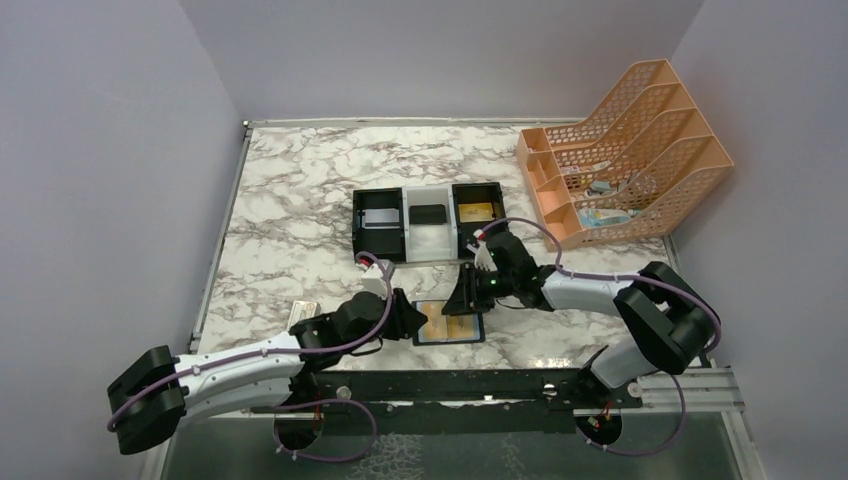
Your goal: Take the credit cards out of the card holder
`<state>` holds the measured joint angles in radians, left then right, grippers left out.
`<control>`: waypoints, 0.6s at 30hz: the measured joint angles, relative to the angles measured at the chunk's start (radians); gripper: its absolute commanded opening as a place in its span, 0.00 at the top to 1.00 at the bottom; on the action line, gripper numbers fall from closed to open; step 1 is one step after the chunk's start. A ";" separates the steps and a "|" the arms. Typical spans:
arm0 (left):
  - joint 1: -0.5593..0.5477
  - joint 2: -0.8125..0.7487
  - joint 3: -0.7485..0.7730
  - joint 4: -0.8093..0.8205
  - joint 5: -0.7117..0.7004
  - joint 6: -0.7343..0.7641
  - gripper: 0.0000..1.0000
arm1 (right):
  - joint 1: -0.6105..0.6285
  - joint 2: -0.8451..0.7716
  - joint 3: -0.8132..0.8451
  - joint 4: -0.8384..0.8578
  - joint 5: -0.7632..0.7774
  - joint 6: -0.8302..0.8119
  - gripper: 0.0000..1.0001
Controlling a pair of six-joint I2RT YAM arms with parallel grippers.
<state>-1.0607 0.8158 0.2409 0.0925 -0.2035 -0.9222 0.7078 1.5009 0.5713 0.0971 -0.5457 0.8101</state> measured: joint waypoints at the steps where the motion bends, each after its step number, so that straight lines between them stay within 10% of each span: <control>1: 0.000 0.014 0.000 0.022 0.013 0.006 0.60 | 0.000 0.003 -0.002 0.000 0.001 0.000 0.67; 18: -0.002 0.232 0.047 0.080 0.074 0.042 0.74 | 0.000 0.073 0.000 0.038 -0.017 0.006 0.71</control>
<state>-1.0626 1.0473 0.2874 0.1722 -0.1295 -0.8799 0.7078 1.5742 0.5709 0.1349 -0.5625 0.8158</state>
